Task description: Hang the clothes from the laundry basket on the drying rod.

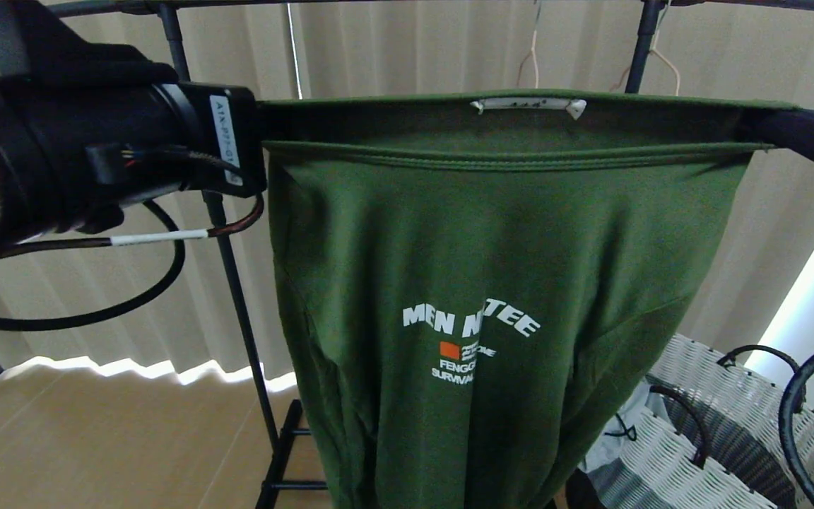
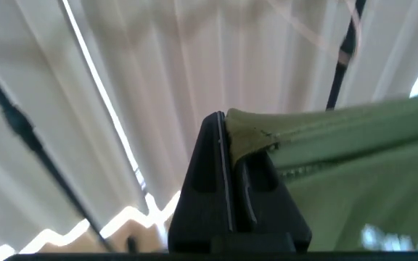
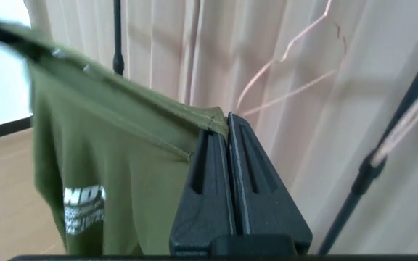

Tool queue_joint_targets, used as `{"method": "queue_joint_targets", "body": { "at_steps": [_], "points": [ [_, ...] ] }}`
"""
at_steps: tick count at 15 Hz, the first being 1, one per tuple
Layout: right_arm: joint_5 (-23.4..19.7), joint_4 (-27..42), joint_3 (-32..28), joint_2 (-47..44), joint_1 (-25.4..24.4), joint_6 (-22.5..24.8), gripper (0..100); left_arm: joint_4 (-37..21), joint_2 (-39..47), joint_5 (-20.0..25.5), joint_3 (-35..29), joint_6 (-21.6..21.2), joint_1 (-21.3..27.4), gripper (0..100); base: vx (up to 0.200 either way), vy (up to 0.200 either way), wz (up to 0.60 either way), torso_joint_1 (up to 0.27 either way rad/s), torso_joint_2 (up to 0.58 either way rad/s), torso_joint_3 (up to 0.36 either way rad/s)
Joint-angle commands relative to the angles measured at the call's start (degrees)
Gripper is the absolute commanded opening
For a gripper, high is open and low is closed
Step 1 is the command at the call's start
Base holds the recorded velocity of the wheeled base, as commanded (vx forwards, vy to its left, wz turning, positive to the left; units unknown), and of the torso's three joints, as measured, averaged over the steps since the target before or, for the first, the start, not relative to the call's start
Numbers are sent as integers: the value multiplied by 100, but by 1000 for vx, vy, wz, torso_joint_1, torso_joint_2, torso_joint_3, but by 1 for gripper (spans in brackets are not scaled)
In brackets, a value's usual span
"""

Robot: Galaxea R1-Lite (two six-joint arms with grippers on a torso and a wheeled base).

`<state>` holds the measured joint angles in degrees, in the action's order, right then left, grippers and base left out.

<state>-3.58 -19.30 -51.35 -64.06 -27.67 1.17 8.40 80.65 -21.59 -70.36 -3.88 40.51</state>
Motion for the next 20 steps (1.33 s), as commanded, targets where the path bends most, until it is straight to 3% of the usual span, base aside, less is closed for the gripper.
{"method": "queue_joint_targets", "body": {
  "at_steps": [1, 6, 12, 15, 17, 18, 19, 20],
  "points": [
    [-46, 427, -16, 482, -107, 6, 0, 303, 706, -3, -373, 45, -87, 0, 0, 0, 0, 0, 0, 0],
    [-213, 1411, 28, 1221, -915, 6, 0, 505, 1234, -3, -654, 133, -131, 0, 0, 0, 0, 0, 0, 0],
    [-362, 1394, 28, 1106, -880, 32, 0, 461, 1154, 6, -584, 159, -131, 0, 0, 0, 0, 0, 0, 0],
    [-327, 1262, -51, 728, -221, 32, 0, -102, 548, 164, -285, 115, -105, 0, 0, 0, 0, 0, 0, 0],
    [-336, 963, -77, 456, 60, 32, 0, -550, 144, 551, -179, 89, -96, 0, 0, 0, 0, 0, 0, 0],
    [-336, 594, -86, 201, 113, 32, 0, -893, -164, 999, -127, 45, -105, 0, 0, 0, 0, 0, 0, 0],
    [-336, 594, -86, 201, 113, 32, 0, -893, -164, 999, -127, 45, -105, 0, 0, 0, 0, 0, 0, 0],
    [-327, 5, -156, -230, 113, 15, 0, -1288, -639, 1746, -65, -69, -96, 0, 0, 0, 0, 0, 0, 0]
  ]
}}
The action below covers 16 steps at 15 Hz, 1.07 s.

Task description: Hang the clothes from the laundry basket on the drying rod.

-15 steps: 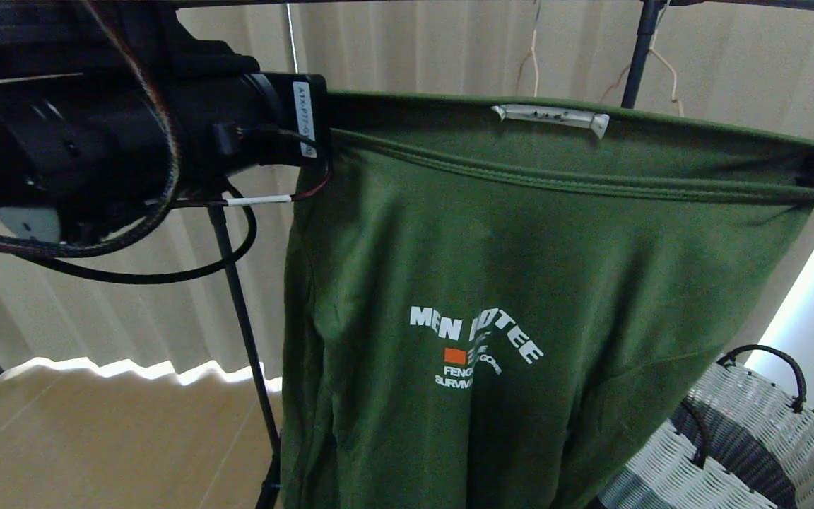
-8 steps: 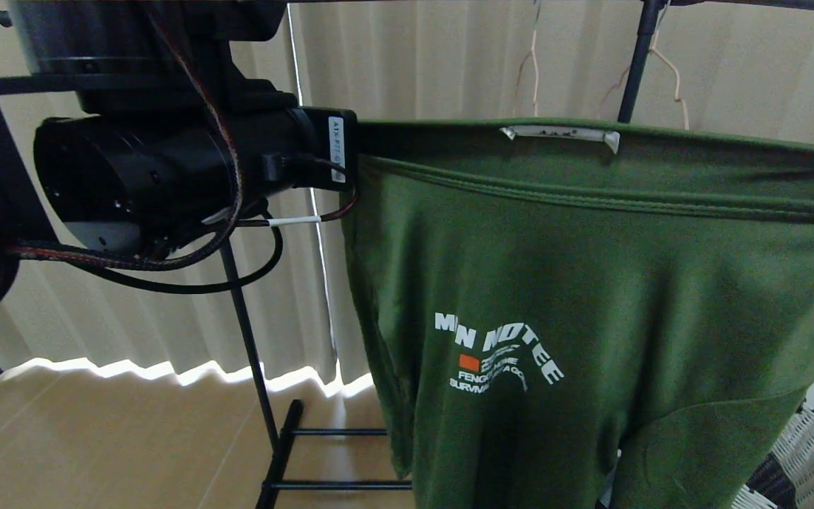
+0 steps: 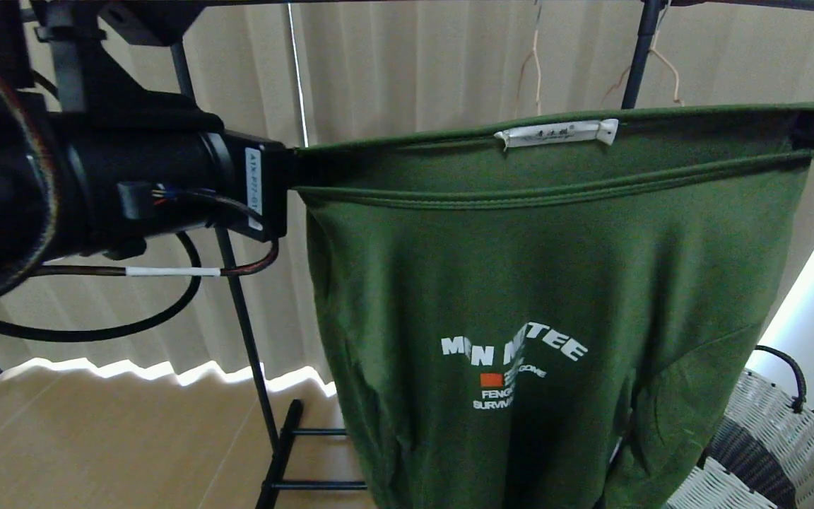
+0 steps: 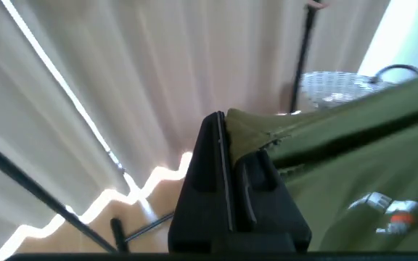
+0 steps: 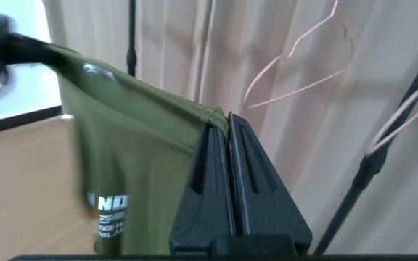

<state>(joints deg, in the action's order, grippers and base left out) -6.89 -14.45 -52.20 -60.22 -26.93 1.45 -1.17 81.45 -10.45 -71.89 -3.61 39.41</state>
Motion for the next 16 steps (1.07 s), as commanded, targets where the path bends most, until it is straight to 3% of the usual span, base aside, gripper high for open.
{"method": "queue_joint_targets", "body": {
  "at_steps": [1, 3, 6, 16],
  "points": [
    [-6, -630, -159, -781, 39, -22, 0, -322, -885, 992, 184, -105, 14, 0, 0, 0, 0, 0, 0, 0],
    [-32, -841, -396, -1097, 39, -40, 0, -305, -1192, 1853, 386, -105, 14, 0, 0, 0, 0, 0, 0, 0],
    [-50, -1148, -669, -1475, 30, -57, 0, -296, -1465, 2469, 509, -131, 49, 0, 0, 0, 0, 0, 0, 0],
    [-6, -1069, -677, -1343, 39, -127, 0, 47, -1474, 2302, 764, -333, 58, 0, 0, 0, 0, 0, 0, 0]
  ]
}}
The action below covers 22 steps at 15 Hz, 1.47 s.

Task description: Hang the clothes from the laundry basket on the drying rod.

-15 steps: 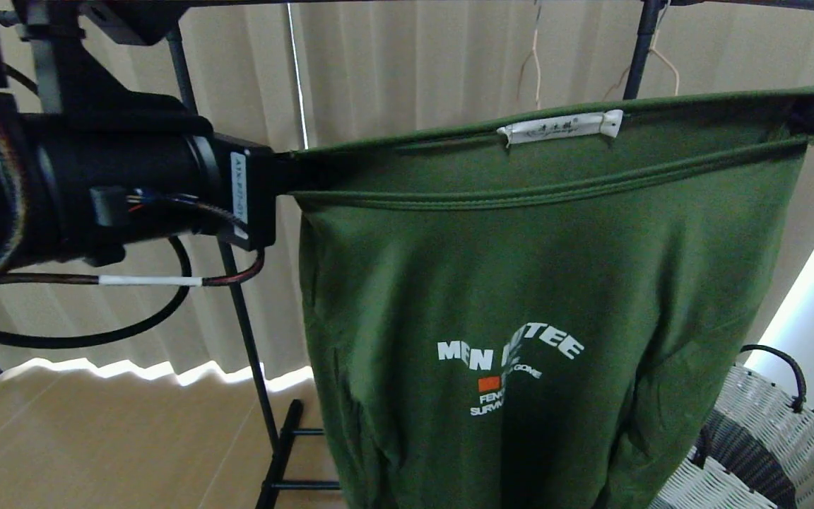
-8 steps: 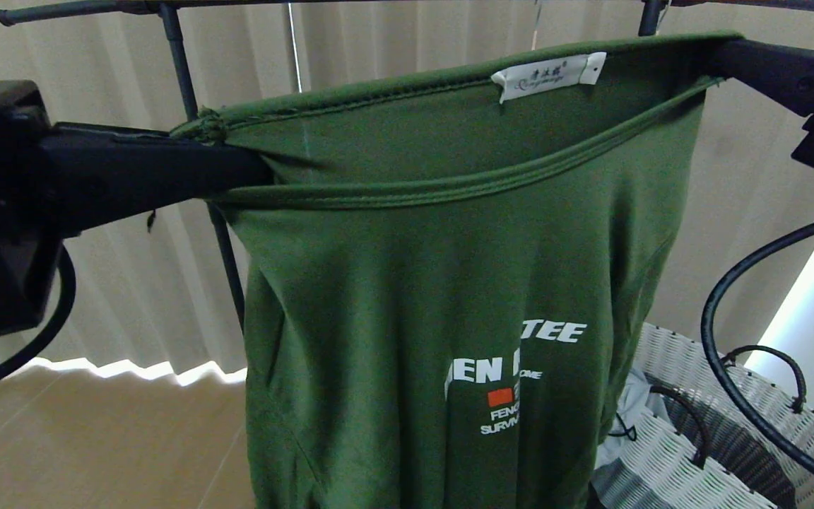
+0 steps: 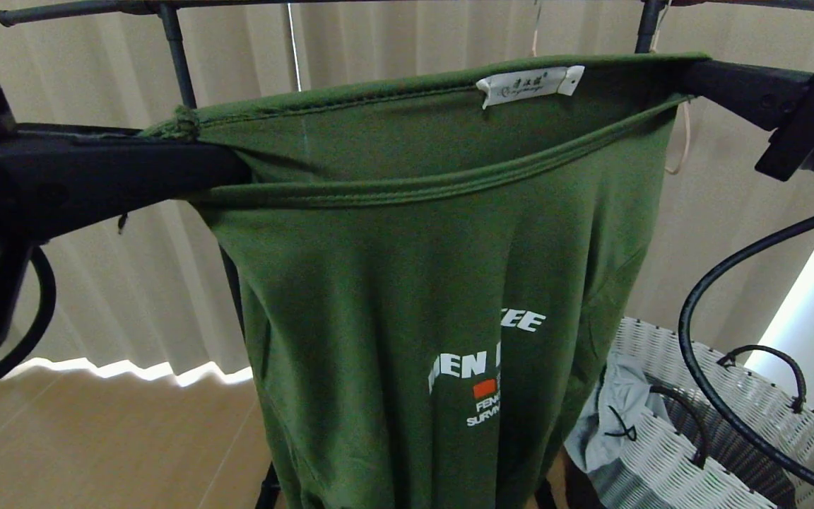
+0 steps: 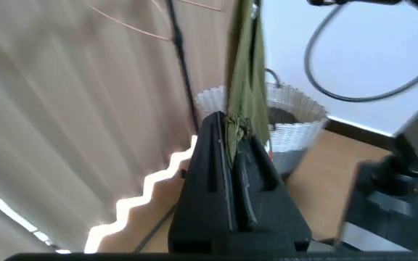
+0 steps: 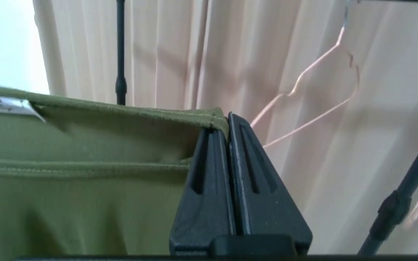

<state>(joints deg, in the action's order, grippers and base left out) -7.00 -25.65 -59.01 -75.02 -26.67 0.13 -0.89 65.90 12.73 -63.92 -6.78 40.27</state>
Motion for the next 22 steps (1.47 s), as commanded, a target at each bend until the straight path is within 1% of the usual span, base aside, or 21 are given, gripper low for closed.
{"method": "queue_joint_targets", "body": {
  "at_steps": [1, 2, 3, 4, 6, 7, 9, 11, 19, 22],
  "points": [
    [5, 201, -5, 225, 13, 4, 0, 63, 230, -411, -86, -34, -28, 0, 0, 0, 0, 0, 0, 0],
    [14, 394, -14, 339, 13, 13, 0, 159, 432, -1097, -156, -43, -28, 0, 0, 0, 0, 0, 0, 0],
    [14, 499, -22, 436, 13, 13, 0, 397, 670, -1651, -200, -25, -19, 0, 0, 0, 0, 0, 0, 0],
    [14, 543, -22, 506, 13, 13, 0, 748, 863, -2002, -200, -17, -19, 0, 0, 0, 0, 0, 0, 0],
    [23, 710, 48, 629, 31, 13, 0, 1328, 1197, -2371, -191, -34, -1, 0, 0, 0, 0, 0, 0, 0],
    [23, 825, 136, 699, 31, 13, 0, 1407, 1267, -2486, -183, -34, 16, 0, 0, 0, 0, 0, 0, 0],
    [23, 904, 443, 805, 22, 13, 0, 1372, 1276, -2547, -60, -43, 25, 0, 0, 0, 0, 0, 0, 0],
    [32, 895, 549, 814, 22, 13, 0, 1363, 1258, -2547, 2, -43, 25, 0, 0, 0, 0, 0, 0, 0],
    [32, 904, 487, 778, 31, 22, 0, 1355, 1258, -2547, 19, -60, 25, 0, 0, 0, 0, 0, 0, 0],
    [32, 904, 496, 761, 31, 31, 0, 1355, 1258, -2547, 11, -140, 25, 0, 0, 0, 0, 0, 0, 0]
  ]
}}
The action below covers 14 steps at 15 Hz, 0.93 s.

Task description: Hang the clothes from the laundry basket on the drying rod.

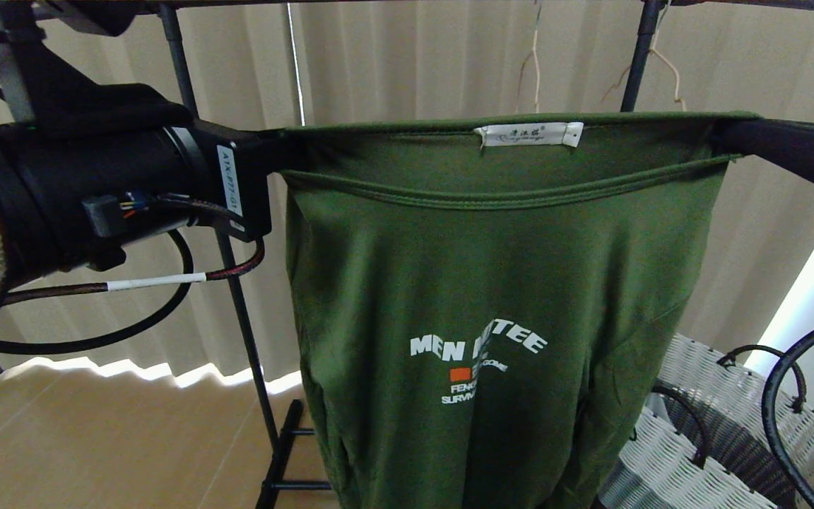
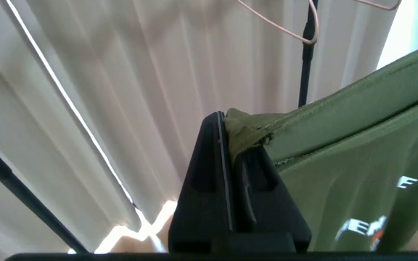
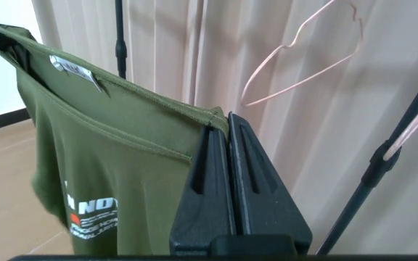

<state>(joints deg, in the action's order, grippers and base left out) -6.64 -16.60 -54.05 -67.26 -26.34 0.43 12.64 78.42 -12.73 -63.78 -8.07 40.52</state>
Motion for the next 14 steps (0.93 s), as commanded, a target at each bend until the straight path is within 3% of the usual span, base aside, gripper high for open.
{"method": "queue_joint_targets", "body": {
  "at_steps": [1, 4, 5, 7, 14],
  "points": [
    [-4, -1, 0, -16, -2, 1, 0, 1, 6, -2, -3, -10, 0, 0, 0, 0, 0, 0, 0, 0],
    [-4, 8, 9, -7, -2, 1, 0, 1, 6, -2, -3, -63, -9, 0, 0, 0, 0, 0, 0, 0],
    [-4, 8, 18, -7, -2, 1, 100, 1, 15, -2, -3, -63, -9, 0, 0, 0, 0, 0, 0, 0],
    [-4, -1, 53, 11, -2, 1, 100, 1, 33, -28, -12, -98, -44, 0, 0, 0, 0, 0, 0, 0],
    [-74, -89, 343, 239, -20, -8, 100, 63, 235, -1302, -179, -107, -53, 0, 0, 0, 0, 0, 0, 0]
  ]
}}
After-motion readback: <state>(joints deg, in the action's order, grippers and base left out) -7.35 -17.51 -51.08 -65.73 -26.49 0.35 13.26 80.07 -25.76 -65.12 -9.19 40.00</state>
